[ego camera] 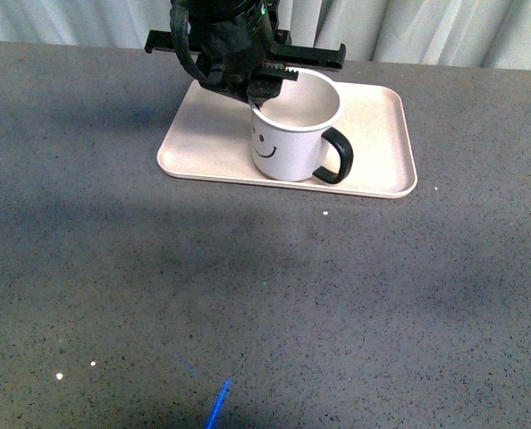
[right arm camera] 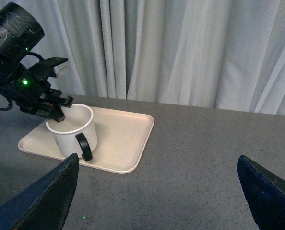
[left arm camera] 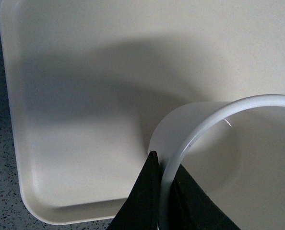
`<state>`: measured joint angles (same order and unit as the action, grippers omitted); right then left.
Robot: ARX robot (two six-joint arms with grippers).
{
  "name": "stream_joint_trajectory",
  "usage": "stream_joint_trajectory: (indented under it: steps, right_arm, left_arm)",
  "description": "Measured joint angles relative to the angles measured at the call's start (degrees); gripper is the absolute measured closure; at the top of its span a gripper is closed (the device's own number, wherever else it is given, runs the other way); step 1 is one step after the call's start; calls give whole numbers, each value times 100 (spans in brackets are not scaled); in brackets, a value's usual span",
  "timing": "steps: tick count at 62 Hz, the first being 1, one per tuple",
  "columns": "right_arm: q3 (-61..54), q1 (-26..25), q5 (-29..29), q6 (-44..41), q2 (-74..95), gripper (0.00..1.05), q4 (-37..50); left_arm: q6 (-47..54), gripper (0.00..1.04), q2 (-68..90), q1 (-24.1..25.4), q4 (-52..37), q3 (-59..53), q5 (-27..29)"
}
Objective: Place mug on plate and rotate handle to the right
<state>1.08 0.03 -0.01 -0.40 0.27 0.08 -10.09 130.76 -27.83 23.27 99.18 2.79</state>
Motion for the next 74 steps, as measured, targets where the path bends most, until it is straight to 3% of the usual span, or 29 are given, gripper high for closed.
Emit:
stream_joint_trajectory:
  steps: [11,25,39,52,59,63,65,70,74]
  right_arm:
    - [0,0,0,-2,0,9,0]
    - [0,0,2,-2,0,9,0]
    - [0,0,2,0,0,9,0]
    - [0,0,2,-2,0,9,0]
    - [0,0,0,-2,0,9,0]
    - [0,0,-2,0,0,9,0]
    - [0,0,0,0,0,9,0]
    - [0,0,2,-2,0,9,0]
    - [0,0,0,-2,0,9,0]
  left_arm:
    - [76,99,52,22,2,24,-7]
    - [142,46,61,31,-157,20,-173]
    - [337,8,-492,190,-697,-557,-166]
    - [57,9,-1895,691,-1510,-1681,-308]
    - [-17,11,-2977,975,-2505,-2664,-223]
    - [391,23,-3696,1078,-4328,-3733,839]
    - [511,29,-3971,1130,-5018,-4179,1078]
    - [739,43,-4531,1309,-6312,-5204,1150]
    - [828,54,-4804,1429,-6767,-5825,1049]
